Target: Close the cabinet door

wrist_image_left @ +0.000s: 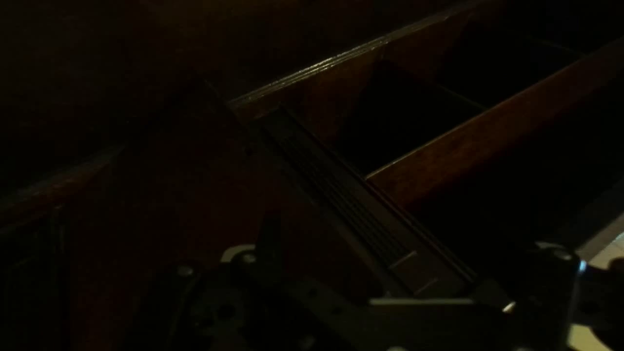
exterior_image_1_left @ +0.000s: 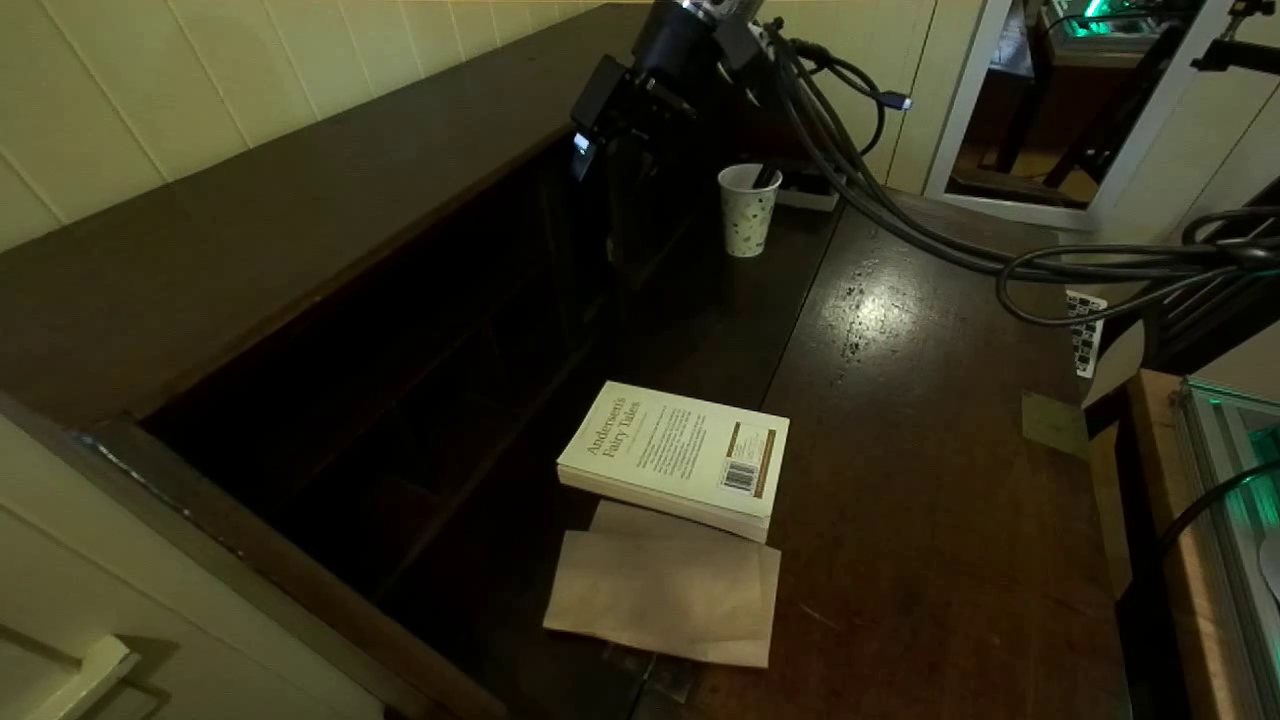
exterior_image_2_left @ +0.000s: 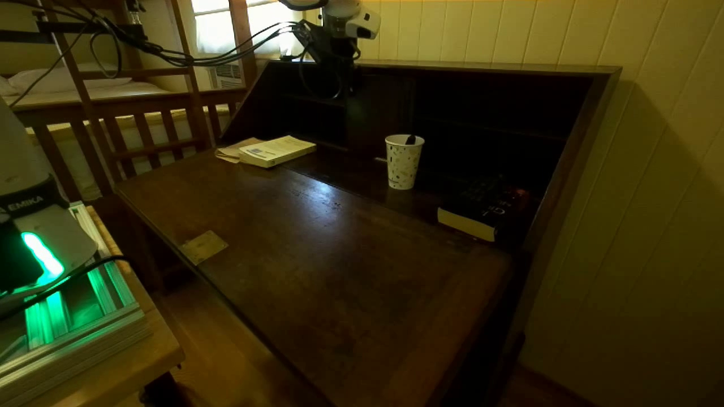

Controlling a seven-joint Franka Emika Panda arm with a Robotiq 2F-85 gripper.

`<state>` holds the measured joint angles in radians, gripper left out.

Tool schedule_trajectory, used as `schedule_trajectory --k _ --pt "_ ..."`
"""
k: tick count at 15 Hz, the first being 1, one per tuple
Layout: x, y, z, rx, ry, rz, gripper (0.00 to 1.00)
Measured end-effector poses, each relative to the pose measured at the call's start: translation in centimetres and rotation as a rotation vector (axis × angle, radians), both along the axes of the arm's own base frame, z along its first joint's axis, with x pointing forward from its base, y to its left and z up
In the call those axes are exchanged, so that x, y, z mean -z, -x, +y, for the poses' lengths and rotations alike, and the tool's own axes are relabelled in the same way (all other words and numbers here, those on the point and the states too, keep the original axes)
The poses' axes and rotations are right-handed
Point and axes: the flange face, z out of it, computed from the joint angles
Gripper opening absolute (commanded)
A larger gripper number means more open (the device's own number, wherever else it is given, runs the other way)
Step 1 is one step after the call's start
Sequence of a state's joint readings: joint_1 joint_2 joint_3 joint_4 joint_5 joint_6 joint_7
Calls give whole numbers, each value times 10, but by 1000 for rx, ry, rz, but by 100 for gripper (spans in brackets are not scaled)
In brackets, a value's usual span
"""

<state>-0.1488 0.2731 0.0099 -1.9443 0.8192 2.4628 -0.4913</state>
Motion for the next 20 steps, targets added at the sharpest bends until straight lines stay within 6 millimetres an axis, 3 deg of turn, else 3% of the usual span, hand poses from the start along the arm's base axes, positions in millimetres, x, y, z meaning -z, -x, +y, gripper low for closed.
schedule_trajectory --k 11,20 --pt "11 -13 23 -18 109 -146 100" --pt "14 -13 28 -21 104 -164 100"
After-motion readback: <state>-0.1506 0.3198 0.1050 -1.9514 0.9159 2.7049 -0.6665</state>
